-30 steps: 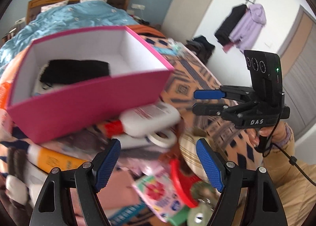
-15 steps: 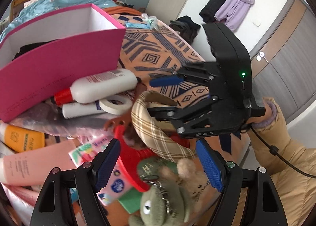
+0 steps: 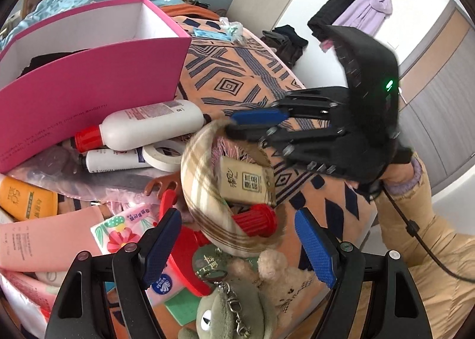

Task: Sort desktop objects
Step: 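Grasp the plaid headband rim with the right gripper and lift it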

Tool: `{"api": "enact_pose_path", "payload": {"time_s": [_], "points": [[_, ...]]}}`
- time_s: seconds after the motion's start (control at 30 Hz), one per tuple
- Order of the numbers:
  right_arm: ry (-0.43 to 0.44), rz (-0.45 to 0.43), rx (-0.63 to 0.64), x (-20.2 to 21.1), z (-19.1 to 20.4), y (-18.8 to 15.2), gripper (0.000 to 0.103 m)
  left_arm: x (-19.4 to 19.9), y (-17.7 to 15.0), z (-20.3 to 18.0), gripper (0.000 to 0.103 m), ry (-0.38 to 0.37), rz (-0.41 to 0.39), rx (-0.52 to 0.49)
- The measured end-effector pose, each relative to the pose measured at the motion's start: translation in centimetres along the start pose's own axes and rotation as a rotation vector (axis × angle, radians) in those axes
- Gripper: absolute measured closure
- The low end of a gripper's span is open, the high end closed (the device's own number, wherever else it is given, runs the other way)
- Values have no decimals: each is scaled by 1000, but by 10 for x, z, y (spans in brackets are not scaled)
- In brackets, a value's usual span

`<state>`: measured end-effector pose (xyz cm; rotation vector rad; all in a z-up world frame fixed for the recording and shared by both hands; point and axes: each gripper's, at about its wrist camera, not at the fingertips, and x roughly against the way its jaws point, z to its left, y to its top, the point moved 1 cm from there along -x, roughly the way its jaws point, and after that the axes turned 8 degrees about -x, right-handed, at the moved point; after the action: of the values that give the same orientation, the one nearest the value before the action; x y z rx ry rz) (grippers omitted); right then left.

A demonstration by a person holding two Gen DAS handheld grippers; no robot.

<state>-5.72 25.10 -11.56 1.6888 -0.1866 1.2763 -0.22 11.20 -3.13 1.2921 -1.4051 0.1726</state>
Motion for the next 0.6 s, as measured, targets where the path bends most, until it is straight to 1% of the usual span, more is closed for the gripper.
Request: {"api": "enact_pose_path", "payload": {"time_s": [0.1,0.17,0.2,0.23,0.27,0.3,0.33,0.4,0.47,0.5,0.57,0.6], "points": [[35,-35,-134,17,-20,2,86,1,4,3,24,7,-11,11],[61,-57,-207,25,-29,4,86,0,6,6,30,19,-10,23],[72,-60,-236,28,-32,5,86,0,7,9,39,18,-10,37],[76,-68,-252,30,-32,6,86,0,8,12,44,24,-10,50],[84,-75,-269,33,-32,7,86,1,8,15,46,31,-14,61],[84,-84,-278,35,-31,8,86,3,8,18,51,36,-20,77],[82,-92,-287,36,-31,9,86,5,7,21,56,38,-24,88],[88,-110,-309,40,-32,12,86,9,7,28,61,38,-36,109],[93,-120,-324,42,-32,13,86,14,7,32,63,36,-50,129],[103,-123,-334,42,-33,13,86,17,7,35,66,36,-60,138],[116,-131,-350,45,-34,15,86,22,10,39,66,38,-75,146],[113,-134,-348,47,-32,15,86,27,12,41,66,53,-85,148]]}}
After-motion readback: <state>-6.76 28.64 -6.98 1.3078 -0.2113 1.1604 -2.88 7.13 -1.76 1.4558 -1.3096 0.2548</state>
